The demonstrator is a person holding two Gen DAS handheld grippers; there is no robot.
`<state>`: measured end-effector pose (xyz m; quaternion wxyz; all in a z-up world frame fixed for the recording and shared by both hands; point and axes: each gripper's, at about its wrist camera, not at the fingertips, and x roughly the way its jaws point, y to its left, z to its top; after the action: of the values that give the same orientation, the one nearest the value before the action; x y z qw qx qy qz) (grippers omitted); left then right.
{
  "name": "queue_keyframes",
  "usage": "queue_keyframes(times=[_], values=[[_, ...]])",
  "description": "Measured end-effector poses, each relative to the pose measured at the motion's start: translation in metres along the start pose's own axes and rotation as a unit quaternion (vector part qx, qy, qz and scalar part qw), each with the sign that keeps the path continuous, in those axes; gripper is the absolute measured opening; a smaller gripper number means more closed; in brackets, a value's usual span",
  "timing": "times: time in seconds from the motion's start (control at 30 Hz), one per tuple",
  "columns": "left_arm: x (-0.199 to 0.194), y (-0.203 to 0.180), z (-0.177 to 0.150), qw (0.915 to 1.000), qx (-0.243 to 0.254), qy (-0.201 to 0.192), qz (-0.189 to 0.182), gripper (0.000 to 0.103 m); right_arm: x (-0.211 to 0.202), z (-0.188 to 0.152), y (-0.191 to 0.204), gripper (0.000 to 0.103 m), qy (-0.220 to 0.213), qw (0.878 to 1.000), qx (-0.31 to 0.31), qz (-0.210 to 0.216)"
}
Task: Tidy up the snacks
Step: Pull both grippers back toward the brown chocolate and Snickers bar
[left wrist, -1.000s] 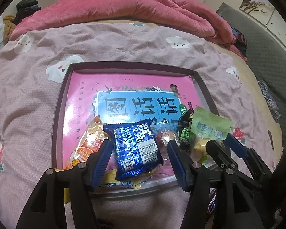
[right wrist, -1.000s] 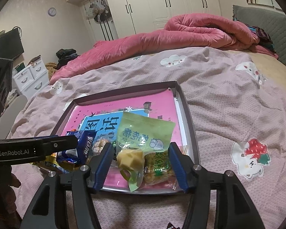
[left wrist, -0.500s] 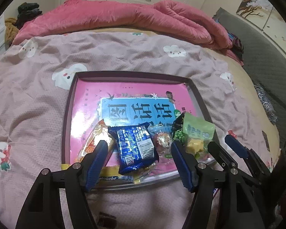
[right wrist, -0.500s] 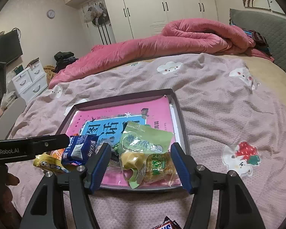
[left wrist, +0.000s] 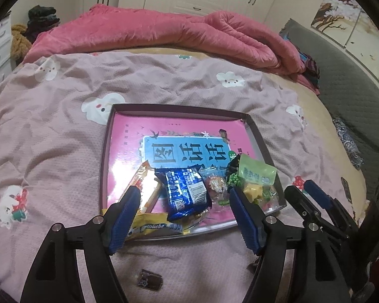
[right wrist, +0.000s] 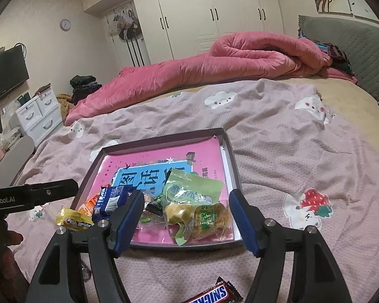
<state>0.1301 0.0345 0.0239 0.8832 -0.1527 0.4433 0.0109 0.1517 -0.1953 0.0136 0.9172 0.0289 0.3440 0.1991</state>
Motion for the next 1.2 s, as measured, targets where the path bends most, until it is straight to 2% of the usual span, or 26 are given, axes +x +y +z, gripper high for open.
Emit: queue_keyframes(times=[0.5,1.2], values=[[-0.023,0.005,-0.016,1.0,0.005,-0.007,0.005,0.075,-0.026,-0.001,0.005,0.074,-0.014,1.0,0.006,0.0],[-0.04,0.016,-0.045,1.0,0.007,0.001,0.001,0.075,-0.043,-0.019,0.002,0.079,0.013,1.0,0.021,-0.016]])
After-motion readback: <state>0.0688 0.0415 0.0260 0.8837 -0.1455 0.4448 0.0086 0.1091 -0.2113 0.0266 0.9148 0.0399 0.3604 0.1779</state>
